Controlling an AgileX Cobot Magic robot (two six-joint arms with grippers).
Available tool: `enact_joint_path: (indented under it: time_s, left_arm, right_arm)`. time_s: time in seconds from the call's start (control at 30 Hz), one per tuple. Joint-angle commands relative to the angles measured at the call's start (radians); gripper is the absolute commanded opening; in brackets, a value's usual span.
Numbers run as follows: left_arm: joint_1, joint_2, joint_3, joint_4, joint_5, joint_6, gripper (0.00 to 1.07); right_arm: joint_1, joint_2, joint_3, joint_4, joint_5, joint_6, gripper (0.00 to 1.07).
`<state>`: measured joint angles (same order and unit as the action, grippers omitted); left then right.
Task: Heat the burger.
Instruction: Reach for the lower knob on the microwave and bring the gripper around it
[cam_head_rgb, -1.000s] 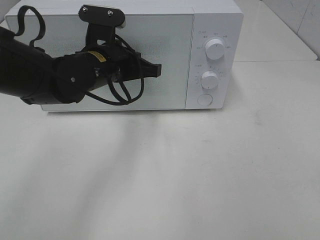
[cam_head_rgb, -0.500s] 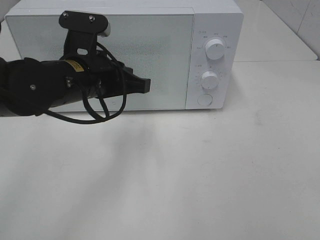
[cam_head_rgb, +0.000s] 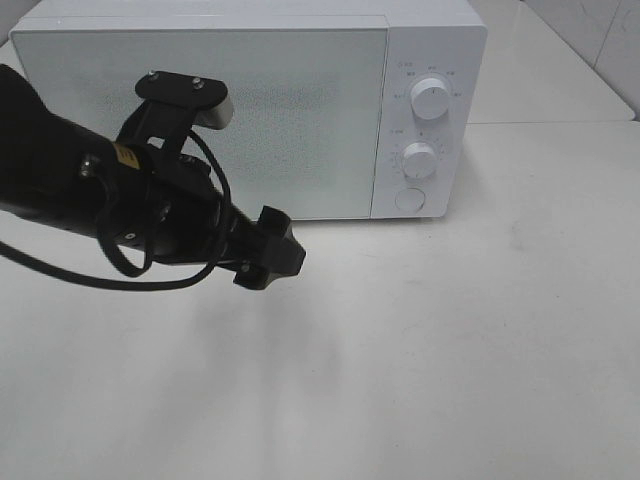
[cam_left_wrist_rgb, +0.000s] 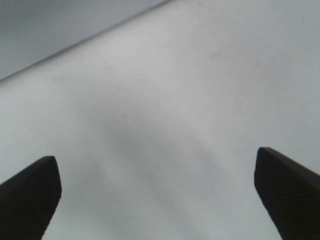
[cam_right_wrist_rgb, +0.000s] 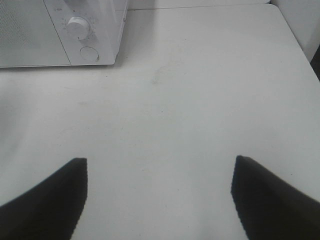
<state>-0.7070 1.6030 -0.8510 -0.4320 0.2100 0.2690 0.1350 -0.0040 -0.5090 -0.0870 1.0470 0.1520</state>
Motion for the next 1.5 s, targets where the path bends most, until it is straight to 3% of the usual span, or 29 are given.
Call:
enact_joint_path:
  time_s: [0.03,0.2,0.3,0.4,0.5,0.57,0.7,0.77,0.87,0.93,1.03,1.27,1.5]
  left_arm:
    - [-0.003,-0.034,0.0,0.033,0.096,-0.005,1.02]
    - [0.038,-0.087,-0.006,0.042,0.27,-0.035,1.02]
    - [0.108,-0.113,-0.006,0.042,0.363,-0.066,1.02]
    - [0.263,-0.17,-0.006,0.056,0.562,-0.073,1.01]
    - [0.289,-0.182,-0.006,0.064,0.602,-0.073,1.01]
    - [0.41,-0.246,-0.006,0.108,0.721,-0.073,1.01]
    - [0.495,-0.302,-0.006,0.145,0.797,-0.073,1.01]
    - [0.585,-0.362,-0.006,0.177,0.861,-0.077,1.01]
    - [0.616,-0.383,-0.006,0.184,0.879,-0.077,1.01]
    - [0.728,-0.469,-0.005,0.201,0.946,-0.077,1.01]
    - [0.795,-0.539,-0.005,0.201,0.971,-0.077,1.01]
    - [0.812,-0.695,0.026,0.208,0.969,-0.077,1.01]
    - [0.812,-0.906,0.155,0.252,0.954,-0.078,1.01]
  right_arm:
    - [-0.007,-0.026,0.0,-0.005,-0.009,-0.014,0.76]
    - [-0.007,-0.026,0.0,-0.005,-0.009,-0.014,0.76]
    - [-0.007,-0.026,0.0,-0.005,-0.009,-0.014,0.76]
    - [-0.007,-0.026,0.0,-0.005,-0.009,-0.014,0.76]
    - [-0.007,-0.026,0.0,-0.005,-0.009,-0.014,0.76]
    - [-0.007,-0.026,0.0,-0.005,-0.009,-0.014,0.76]
    - [-0.007,-0.026,0.0,-0.005,-0.009,-0.014,0.76]
    - [-0.007,-0.026,0.0,-0.005,-0.009,-0.014,0.76]
    - [-0.007,-0.026,0.0,-0.005,-0.009,-0.014,0.76]
    - [-0.007,-0.026,0.0,-0.005,-0.009,-0.014,0.76]
    - [-0.007,-0.026,0.0,-0.005,-0.009,-0.014,0.76]
    - [-0.007,-0.026,0.0,-0.005,-0.009,-0.014,0.76]
    - [-0.007,-0.026,0.0,-0.005,-0.009,-0.014,0.76]
